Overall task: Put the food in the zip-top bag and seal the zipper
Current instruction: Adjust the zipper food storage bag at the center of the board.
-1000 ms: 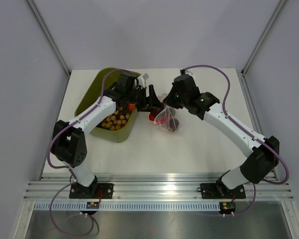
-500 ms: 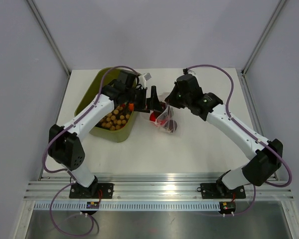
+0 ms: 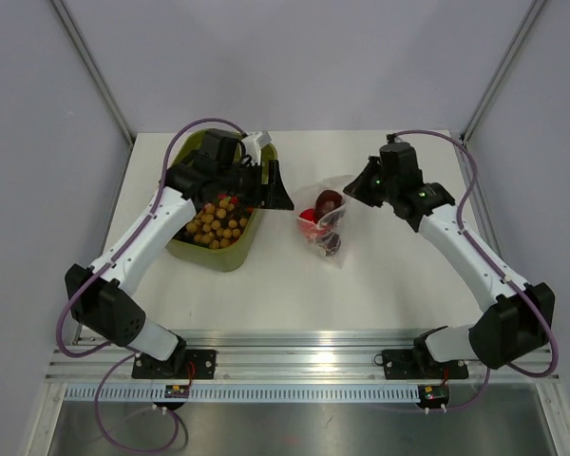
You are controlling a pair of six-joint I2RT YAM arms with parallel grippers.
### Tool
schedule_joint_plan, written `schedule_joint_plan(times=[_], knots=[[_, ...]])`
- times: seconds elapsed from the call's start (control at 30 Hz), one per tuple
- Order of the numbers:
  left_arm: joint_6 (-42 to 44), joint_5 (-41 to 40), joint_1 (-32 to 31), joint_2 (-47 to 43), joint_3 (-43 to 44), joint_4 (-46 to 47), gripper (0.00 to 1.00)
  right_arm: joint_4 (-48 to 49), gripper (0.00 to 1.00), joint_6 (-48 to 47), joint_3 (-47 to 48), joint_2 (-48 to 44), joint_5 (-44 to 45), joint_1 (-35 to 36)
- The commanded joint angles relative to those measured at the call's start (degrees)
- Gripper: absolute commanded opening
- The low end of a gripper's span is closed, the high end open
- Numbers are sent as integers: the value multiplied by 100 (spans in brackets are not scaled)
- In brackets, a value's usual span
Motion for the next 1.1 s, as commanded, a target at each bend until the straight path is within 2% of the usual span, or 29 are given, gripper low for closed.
schedule_joint_plan(times=[0.0,0.17,0.3,0.43,0.57,0.77,0.8,0.87,0.9,0.93,1.03,1.07], knots=[[-237,-342,30,61,-96,82,77,560,1,-320,-361,-772,-990,-433],[-678,-465,-162,500,-88,618,77,270,1,-550,-300,-844,-1271,-433],[-827,-685,-356,940,298,628,80,244,1,-568,-388,-958,-1263,-433],[-819,-897,-365,1440,624,427,76,208,1,-568,-370,-1037,-1289,-433],[-810,-827,-532,1530,590,469,76,226,1,-533,-388,-1072,-1254,-442],[-977,-545,-646,1302,45,847,76,287,1,-480,-423,-1020,-1280,-433],[-995,-536,-646,1258,-34,960,73,287,1,-480,-423,-1011,-1280,-433],[-969,-606,-646,1257,-114,971,60,331,1,-480,-423,-985,-1289,-433],[-942,-667,-646,1318,-70,831,50,323,0,-489,-414,-976,-1280,-433],[-925,-755,-646,1362,104,743,25,349,1,-506,-388,-924,-1245,-433],[-889,-695,-646,1459,518,523,0,271,1,-769,13,-713,-1122,-433],[-898,-668,-646,1477,911,470,0,-26,0,-979,269,-451,-1000,-433]])
